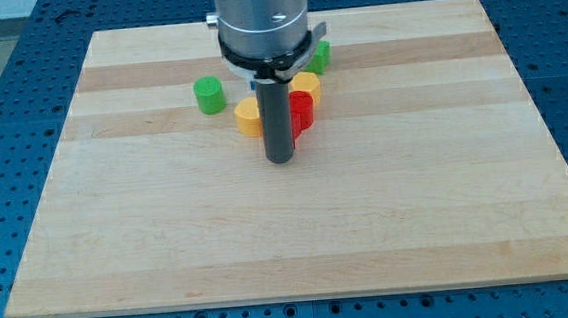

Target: Point your arm at the yellow heart

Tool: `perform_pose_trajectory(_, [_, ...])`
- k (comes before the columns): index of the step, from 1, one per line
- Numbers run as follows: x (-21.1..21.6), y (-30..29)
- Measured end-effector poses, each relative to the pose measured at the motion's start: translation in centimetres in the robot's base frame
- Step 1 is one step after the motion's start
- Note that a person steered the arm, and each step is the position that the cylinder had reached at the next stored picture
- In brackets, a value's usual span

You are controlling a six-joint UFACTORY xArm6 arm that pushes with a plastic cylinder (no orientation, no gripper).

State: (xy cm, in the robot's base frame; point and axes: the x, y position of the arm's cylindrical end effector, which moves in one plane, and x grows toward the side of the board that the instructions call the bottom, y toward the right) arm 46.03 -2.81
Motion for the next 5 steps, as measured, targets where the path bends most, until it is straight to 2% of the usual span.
perform_pose_trajectory(2, [0.5,-7.4])
perform_pose_trajectory(3, [-3.3,-7.4])
perform_pose_trajectory(5, [-3.8,-7.4])
